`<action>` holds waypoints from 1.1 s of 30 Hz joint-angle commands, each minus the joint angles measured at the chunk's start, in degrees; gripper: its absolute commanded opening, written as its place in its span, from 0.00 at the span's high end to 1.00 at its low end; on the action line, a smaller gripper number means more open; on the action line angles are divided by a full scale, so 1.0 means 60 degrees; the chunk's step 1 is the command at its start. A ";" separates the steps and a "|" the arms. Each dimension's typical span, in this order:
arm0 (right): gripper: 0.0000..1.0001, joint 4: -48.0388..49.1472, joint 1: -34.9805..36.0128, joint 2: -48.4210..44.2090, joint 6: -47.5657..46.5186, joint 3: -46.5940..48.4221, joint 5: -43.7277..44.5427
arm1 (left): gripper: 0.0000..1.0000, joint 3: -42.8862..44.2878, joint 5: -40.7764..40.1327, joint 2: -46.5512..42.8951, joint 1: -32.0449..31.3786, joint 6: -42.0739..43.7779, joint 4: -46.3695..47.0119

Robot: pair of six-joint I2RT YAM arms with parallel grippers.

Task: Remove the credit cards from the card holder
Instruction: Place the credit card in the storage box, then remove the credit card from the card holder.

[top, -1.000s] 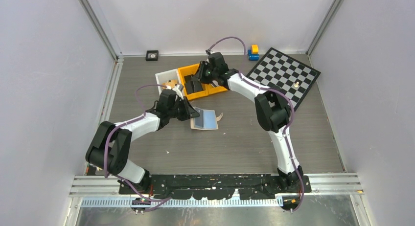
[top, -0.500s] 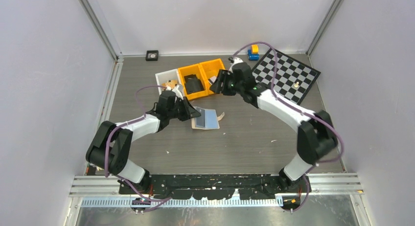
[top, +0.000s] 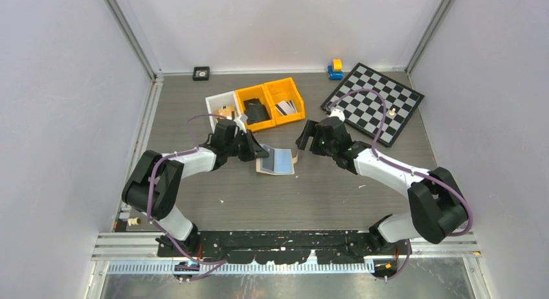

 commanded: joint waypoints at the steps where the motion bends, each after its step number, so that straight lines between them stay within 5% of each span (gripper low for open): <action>1: 0.13 0.0470 0.0016 -0.0760 0.0355 0.0053 0.1741 | 0.99 0.0245 0.0320 -0.0195 -0.0103 0.0000 0.0364; 5: 0.13 0.0649 0.0019 -0.0878 0.0463 -0.0096 0.1432 | 0.99 0.0161 0.0293 -0.0230 -0.0122 -0.0080 0.0565; 15: 0.13 0.2333 0.0371 -0.0436 -0.0177 -0.0423 -0.2178 | 0.96 -0.0048 -0.0081 -0.0370 -0.0106 -0.0200 0.0758; 33: 0.26 0.4524 0.0803 0.2781 0.0471 0.0111 -0.4289 | 0.75 0.0146 0.0697 0.0591 -0.0107 -0.0657 0.1329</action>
